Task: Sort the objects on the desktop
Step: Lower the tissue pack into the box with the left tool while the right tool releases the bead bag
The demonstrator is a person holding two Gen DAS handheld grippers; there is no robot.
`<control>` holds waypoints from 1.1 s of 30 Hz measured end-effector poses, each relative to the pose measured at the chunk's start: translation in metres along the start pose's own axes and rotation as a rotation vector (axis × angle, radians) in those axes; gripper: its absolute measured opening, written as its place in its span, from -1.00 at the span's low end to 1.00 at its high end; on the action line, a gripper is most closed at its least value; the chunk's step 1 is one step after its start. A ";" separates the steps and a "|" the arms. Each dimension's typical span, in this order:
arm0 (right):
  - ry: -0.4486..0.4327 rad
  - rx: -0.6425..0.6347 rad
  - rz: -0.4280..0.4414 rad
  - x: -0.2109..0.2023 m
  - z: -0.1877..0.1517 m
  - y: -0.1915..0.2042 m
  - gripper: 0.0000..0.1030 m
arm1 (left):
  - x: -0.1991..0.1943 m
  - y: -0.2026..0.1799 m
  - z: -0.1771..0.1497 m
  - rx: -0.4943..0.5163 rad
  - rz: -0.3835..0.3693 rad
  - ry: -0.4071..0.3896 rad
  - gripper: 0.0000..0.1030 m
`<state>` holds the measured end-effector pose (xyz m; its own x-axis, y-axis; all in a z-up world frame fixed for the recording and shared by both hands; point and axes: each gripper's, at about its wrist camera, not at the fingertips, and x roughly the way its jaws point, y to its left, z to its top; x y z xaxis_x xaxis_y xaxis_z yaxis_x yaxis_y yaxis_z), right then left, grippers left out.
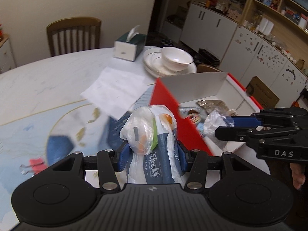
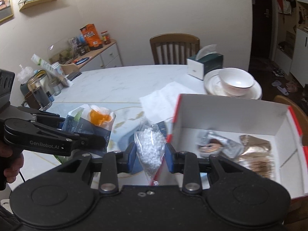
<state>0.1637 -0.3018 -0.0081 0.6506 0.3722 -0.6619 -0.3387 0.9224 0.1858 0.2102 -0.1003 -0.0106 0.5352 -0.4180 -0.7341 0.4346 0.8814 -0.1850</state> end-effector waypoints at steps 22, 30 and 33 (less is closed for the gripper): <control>0.041 0.036 -0.019 0.002 -0.011 -0.087 -0.40 | 0.080 -0.086 0.080 0.125 -0.035 0.026 -0.04; 0.103 0.014 -0.011 0.017 -0.017 -0.098 -0.39 | 0.124 -0.094 0.096 0.125 -0.017 0.080 -0.04; 0.119 0.009 -0.002 0.022 -0.019 -0.100 -0.41 | 0.139 -0.094 0.097 0.128 -0.002 0.103 -0.04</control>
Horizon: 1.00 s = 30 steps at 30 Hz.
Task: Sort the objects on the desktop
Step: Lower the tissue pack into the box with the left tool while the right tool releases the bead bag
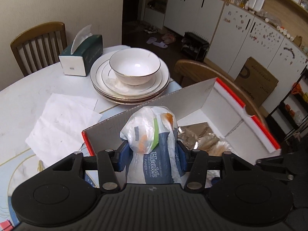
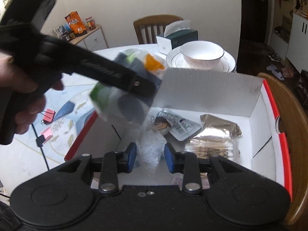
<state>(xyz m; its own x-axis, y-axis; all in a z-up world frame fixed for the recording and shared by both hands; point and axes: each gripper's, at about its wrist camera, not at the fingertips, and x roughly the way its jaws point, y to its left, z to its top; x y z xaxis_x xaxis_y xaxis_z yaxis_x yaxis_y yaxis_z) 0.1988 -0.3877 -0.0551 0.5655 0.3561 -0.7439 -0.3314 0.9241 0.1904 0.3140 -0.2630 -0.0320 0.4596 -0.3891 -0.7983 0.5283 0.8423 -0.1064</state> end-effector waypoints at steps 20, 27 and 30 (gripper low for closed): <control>0.037 0.012 0.011 0.003 -0.012 -0.014 -0.34 | 0.061 -0.015 -0.010 0.068 -0.021 0.174 0.02; 0.017 0.028 0.010 -0.003 -0.013 -0.018 -0.31 | 0.058 -0.018 -0.011 0.071 -0.038 0.160 0.22; 0.006 0.031 0.014 -0.007 -0.012 -0.019 -0.26 | 0.053 -0.019 -0.011 0.069 -0.046 0.146 0.28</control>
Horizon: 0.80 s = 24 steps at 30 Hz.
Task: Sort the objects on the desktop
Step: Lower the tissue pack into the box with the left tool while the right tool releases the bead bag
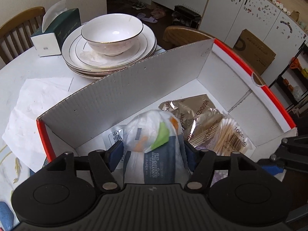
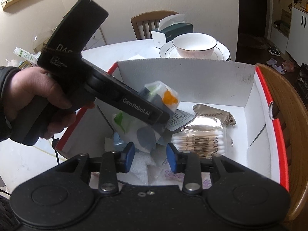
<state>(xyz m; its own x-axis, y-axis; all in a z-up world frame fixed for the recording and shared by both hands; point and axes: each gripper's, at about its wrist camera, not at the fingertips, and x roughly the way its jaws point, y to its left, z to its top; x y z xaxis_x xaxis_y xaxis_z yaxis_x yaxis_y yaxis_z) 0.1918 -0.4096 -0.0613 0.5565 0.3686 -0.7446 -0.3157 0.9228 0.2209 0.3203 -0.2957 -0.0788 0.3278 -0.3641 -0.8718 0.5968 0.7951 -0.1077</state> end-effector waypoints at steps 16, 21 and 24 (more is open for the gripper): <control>-0.036 0.009 -0.014 -0.017 -0.001 -0.009 -0.01 | -0.043 -0.001 -0.017 -0.044 -0.052 -0.093 0.62; -0.047 0.003 -0.007 -0.023 -0.001 -0.008 0.12 | -0.066 0.000 -0.031 -0.072 -0.083 -0.139 0.65; -0.054 -0.006 -0.010 -0.025 0.000 -0.005 0.26 | -0.077 0.000 -0.039 -0.084 -0.089 -0.171 0.65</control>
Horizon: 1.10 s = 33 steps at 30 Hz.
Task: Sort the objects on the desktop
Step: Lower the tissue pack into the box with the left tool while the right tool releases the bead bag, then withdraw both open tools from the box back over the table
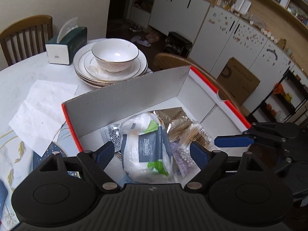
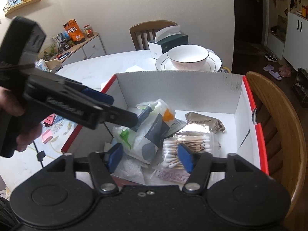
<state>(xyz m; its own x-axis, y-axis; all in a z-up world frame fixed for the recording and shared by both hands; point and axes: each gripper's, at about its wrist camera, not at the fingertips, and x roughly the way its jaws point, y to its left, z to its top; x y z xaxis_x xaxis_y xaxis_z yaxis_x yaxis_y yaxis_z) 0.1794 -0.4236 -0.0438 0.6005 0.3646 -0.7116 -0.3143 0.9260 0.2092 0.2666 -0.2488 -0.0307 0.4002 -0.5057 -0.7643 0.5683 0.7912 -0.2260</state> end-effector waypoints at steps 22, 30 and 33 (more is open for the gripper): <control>-0.053 -0.009 -0.073 -0.005 0.002 0.063 0.68 | -0.068 0.059 -0.053 -0.045 0.000 -0.099 0.78; -0.071 -0.007 -0.062 0.005 0.006 0.122 0.71 | -0.099 0.107 -0.074 -0.038 -0.002 -0.112 1.00; -0.065 -0.004 -0.054 0.013 0.006 0.144 0.72 | -0.110 0.125 -0.083 -0.028 0.000 -0.112 1.00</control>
<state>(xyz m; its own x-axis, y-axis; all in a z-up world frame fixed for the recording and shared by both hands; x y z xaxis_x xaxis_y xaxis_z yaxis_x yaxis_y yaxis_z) 0.1463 -0.2847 -0.0182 0.6634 0.3196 -0.6766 -0.2829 0.9442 0.1687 0.2342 -0.0655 -0.0245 0.4789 -0.5398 -0.6924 0.5487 0.7996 -0.2439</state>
